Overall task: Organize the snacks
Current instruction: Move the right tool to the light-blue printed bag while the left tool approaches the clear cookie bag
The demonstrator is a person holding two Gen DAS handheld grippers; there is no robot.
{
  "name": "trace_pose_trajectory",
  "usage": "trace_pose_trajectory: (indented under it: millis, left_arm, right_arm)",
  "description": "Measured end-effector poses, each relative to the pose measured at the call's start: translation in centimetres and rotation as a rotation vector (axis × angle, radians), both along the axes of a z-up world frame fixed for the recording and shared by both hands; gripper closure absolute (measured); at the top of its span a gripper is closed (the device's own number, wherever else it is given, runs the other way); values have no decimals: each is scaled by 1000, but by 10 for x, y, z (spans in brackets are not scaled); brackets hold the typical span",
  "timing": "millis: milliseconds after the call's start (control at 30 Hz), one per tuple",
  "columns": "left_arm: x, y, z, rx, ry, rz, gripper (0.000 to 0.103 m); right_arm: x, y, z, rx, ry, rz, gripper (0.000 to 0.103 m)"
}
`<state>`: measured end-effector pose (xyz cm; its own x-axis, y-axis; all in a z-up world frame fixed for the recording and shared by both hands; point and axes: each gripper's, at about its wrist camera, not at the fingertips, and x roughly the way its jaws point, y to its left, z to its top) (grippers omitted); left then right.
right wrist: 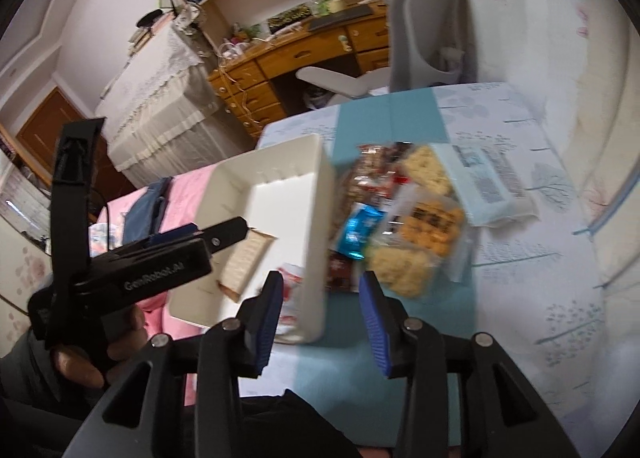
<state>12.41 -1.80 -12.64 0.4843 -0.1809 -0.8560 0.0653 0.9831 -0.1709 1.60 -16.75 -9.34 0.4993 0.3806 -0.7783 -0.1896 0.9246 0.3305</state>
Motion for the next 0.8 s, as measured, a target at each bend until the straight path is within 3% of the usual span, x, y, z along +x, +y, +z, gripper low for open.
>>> trace_pose_trajectory:
  millis: [300, 500, 800]
  left_arm:
    - [13, -57, -12, -6, 70, -6, 18]
    - [17, -93, -26, 28, 136, -39, 16]
    - [29, -124, -58, 51, 250, 31, 14]
  right_arm:
    - [13, -54, -8, -143, 22, -22, 62]
    - [27, -79, -15, -218, 19, 2, 47]
    - [50, -101, -35, -404, -72, 121, 45]
